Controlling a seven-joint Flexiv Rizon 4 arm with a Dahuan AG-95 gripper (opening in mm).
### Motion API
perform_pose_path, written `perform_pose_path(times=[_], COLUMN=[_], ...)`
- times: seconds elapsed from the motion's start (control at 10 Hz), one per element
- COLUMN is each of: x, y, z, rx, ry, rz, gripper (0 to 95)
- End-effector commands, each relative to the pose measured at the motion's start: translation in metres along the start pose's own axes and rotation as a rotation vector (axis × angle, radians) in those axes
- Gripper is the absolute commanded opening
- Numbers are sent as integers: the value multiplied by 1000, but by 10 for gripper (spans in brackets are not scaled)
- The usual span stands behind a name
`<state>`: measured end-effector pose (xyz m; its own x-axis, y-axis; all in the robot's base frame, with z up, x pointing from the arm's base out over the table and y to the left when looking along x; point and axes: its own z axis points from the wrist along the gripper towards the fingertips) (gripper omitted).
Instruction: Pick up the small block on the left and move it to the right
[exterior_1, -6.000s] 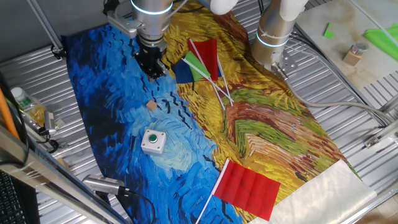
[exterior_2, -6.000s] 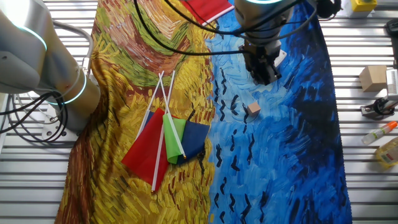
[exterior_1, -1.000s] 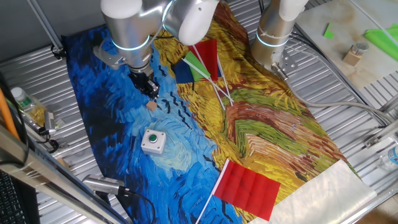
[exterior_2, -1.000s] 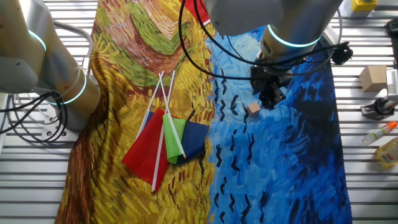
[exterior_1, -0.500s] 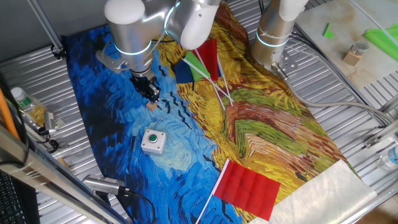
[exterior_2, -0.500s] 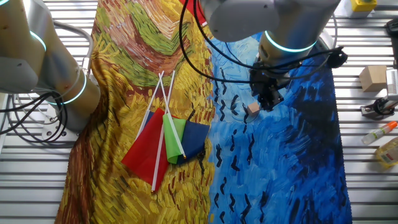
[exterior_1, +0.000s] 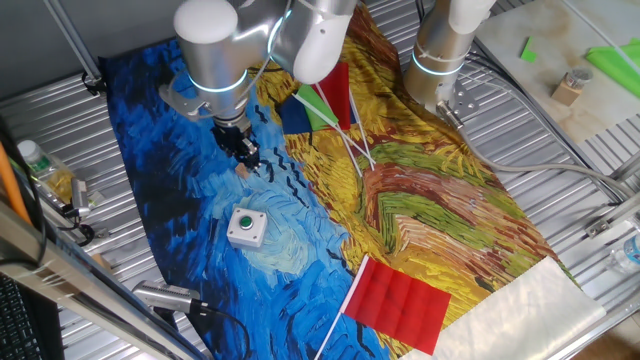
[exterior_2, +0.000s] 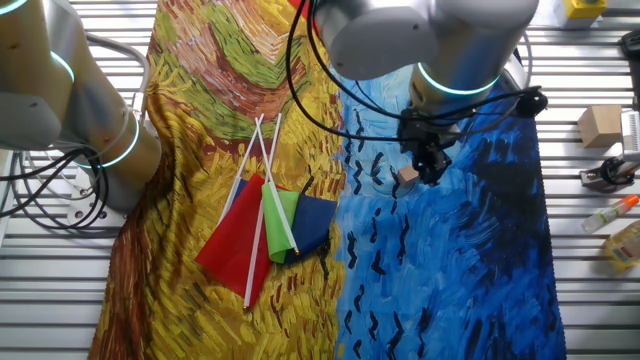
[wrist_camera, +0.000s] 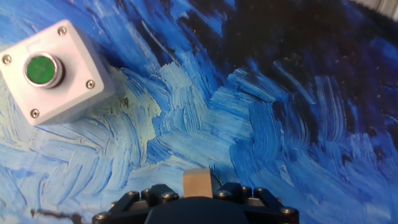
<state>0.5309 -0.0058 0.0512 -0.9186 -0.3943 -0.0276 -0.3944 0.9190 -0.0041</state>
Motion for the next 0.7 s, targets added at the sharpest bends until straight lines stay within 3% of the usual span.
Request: perform_pose_path(times=[0.1, 0.7], x=[1, 2], y=[0, 1], z=[0, 6], rx=[-1, -7], ry=[4, -4], rz=[-2, -2], gripper=[380, 380])
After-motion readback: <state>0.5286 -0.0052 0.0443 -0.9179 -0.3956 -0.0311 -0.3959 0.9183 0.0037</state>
